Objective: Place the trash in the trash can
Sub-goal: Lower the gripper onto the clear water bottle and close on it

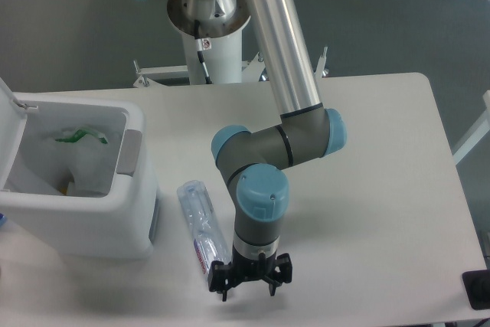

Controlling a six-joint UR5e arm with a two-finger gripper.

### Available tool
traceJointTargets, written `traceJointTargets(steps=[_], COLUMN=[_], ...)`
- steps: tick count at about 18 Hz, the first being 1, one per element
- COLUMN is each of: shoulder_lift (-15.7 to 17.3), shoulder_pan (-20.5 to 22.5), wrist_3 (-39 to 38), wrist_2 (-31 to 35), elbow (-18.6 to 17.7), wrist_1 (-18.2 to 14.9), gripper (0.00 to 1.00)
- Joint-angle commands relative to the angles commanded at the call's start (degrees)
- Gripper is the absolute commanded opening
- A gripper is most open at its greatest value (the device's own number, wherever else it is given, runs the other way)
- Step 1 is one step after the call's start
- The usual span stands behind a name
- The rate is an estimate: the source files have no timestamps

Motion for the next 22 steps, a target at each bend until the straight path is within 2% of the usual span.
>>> traceJointTargets(steps=[3,9,11,13,18,20,22], shoulder_lift=[-1.0,-1.4,-1.5,-1.5,-1.4,-1.4,-1.3], shoulder_pan=[-1.5,-2.1,-2.1,-2.2,-2.6,-2.7,-2.7], wrist_3=[-0.3,-3.6,-3.8,-3.8,-3.8,-3.8,-3.7], wrist_2=[3.3,3.3,3.3,3.3,3.3,3.3,3.3], elbow=[0.0,-0.2,-0.3,-1.1,-1.3,-1.7,-2.1], wrist_1=[0.3,0.3,0.2,0.3,0.3,0.3,0.4], gripper=[1.00,1.00,0.95,0.85,0.77,0.68,0.67])
